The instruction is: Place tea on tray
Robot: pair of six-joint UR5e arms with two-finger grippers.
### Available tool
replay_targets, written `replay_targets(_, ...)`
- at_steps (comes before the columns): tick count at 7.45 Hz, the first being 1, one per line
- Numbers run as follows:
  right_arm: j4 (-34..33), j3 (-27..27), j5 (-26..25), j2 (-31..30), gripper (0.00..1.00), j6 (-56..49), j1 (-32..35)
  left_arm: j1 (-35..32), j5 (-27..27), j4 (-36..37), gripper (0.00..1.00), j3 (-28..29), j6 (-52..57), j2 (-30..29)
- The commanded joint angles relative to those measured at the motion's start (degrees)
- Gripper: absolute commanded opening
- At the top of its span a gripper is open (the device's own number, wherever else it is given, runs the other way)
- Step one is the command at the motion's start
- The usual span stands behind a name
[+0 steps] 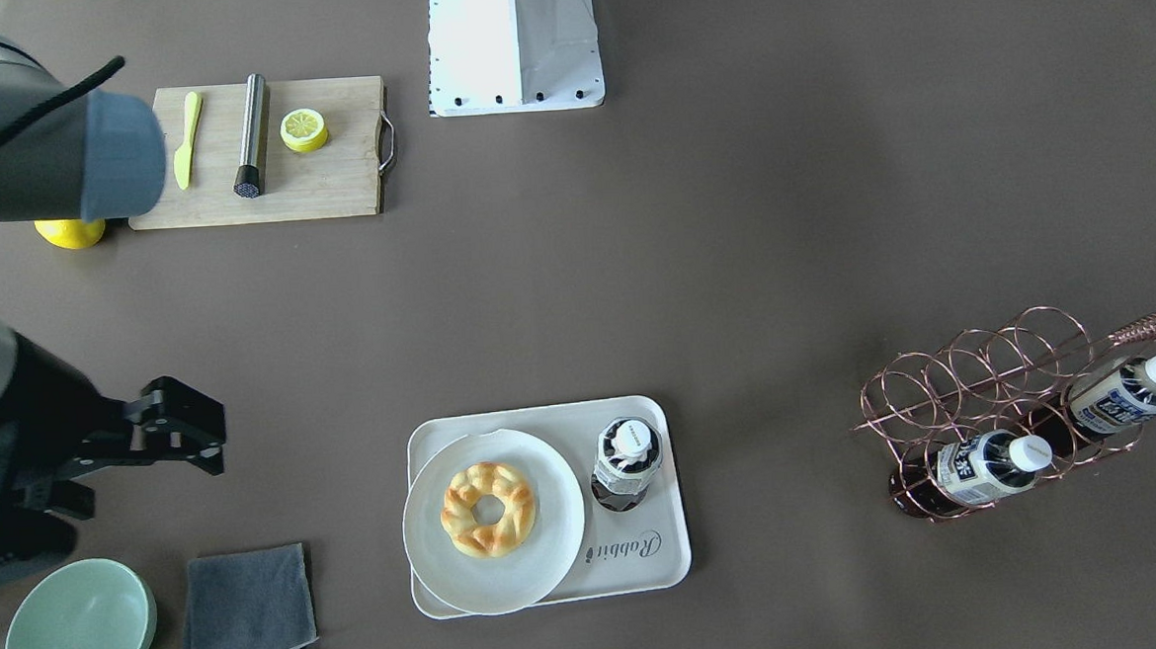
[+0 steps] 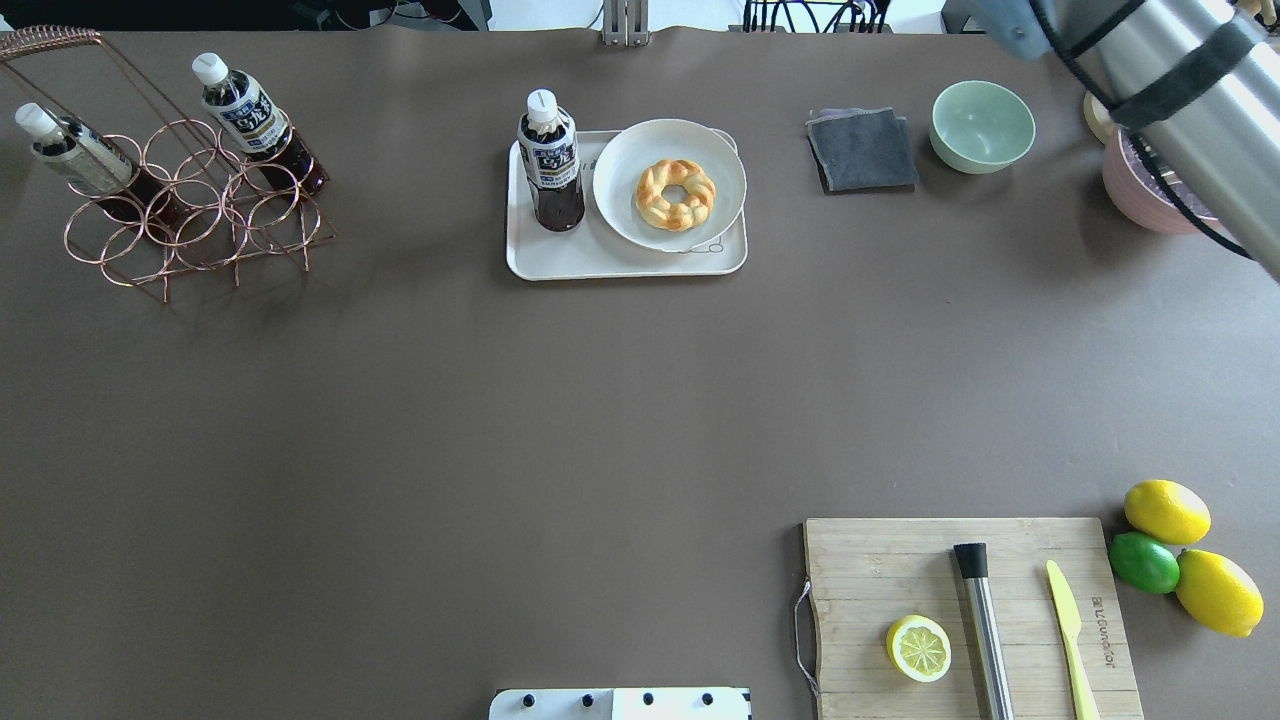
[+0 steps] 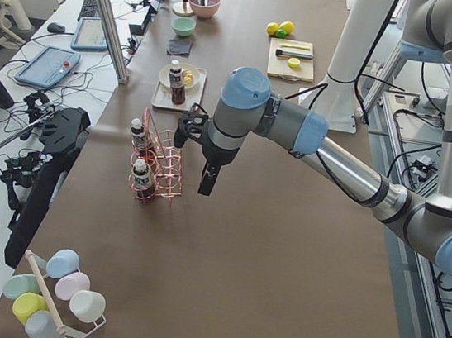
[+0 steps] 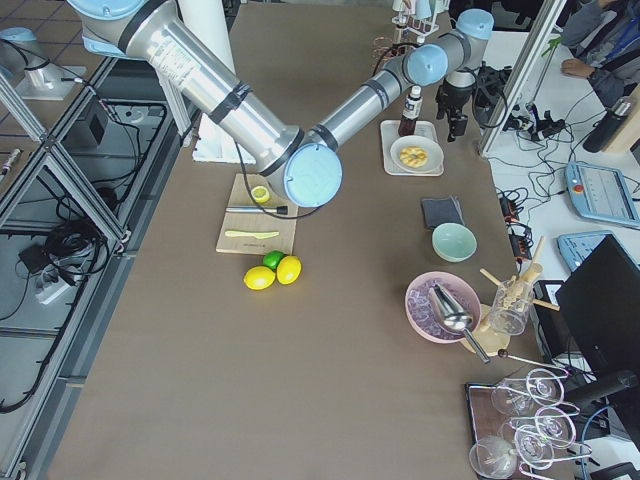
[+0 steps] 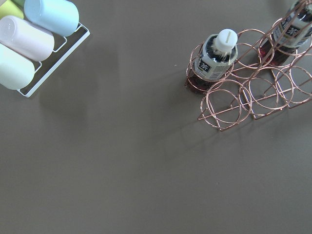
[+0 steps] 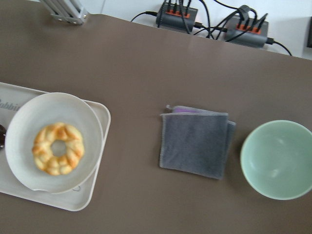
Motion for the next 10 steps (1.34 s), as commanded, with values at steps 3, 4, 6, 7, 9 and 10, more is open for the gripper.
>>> replay_targets(3,-0.32,16.29,3.32,-34.65,1.0,-22.01,17.69,0.88,1.72,0.43,0.97,5.04,0.01,-4.46)
replay_targets(4,-0.32,18.41,3.23,-39.84,1.0,-24.47,19.47,1.14,2.94,0.43,0.97,5.49,-0.07,-5.34)
replay_targets(6,-1.36,17.38,3.32,-45.07,1.0,-30.9,25.16,3.34,3.3,0.6,0.97,5.93,-0.6,-5.79)
replay_targets(7,-3.46,17.46,3.06,-45.34,1.0,-31.09,26.68,3.43,3.22,0.69,0.97,5.67,-0.69,-5.27)
replay_targets(9,-3.66,17.91,2.79,-45.26,1.0,-30.83,28.62,3.43,3.22,0.08,0.97,5.76,-0.43,-3.16)
replay_targets(10,-3.48,17.64,2.62,-45.08,1.0,-30.48,28.54,3.43,3.13,-0.01,0.97,5.76,-0.43,-3.15)
